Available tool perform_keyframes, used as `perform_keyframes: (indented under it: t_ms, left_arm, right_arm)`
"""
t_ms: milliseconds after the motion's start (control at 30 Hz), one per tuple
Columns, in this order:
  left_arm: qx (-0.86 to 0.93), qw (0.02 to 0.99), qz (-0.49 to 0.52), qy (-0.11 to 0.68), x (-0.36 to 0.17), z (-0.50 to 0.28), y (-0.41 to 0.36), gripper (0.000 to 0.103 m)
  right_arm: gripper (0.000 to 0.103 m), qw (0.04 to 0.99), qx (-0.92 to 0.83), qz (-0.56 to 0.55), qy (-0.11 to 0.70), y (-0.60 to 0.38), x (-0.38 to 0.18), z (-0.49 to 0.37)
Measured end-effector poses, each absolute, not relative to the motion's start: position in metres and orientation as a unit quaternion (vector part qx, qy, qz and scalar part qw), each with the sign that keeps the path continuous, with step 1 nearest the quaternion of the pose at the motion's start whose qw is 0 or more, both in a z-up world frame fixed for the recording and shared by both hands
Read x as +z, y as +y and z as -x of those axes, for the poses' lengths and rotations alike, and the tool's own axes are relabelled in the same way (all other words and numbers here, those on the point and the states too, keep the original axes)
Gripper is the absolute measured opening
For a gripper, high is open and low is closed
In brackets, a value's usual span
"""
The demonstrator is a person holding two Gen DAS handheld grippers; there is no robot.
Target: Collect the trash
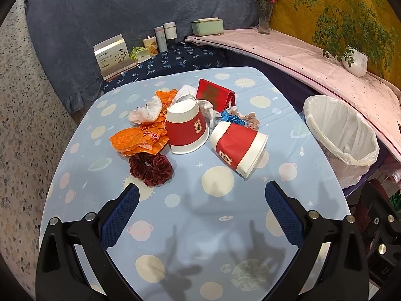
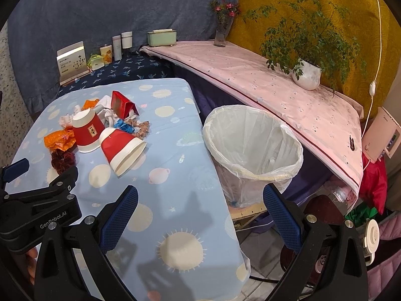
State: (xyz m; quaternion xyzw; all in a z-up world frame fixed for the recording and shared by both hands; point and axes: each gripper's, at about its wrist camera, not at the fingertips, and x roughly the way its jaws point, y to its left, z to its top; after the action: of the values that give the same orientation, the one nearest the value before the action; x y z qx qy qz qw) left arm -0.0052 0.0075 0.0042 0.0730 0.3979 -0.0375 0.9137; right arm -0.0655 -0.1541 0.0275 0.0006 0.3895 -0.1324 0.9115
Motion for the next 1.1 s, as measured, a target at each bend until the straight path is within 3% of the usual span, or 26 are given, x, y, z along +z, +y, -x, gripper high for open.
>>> perform_keyframes:
  t_ms: [1100]
  left_arm:
    - [-0.04, 0.915, -0.074, 0.394, 0.0087, 0.0027, 0.0079, 0.096]
  right_arm:
    - [0.096, 0.913, -0.143, -0.006, 0.383, -0.1584, 0.029, 0.065]
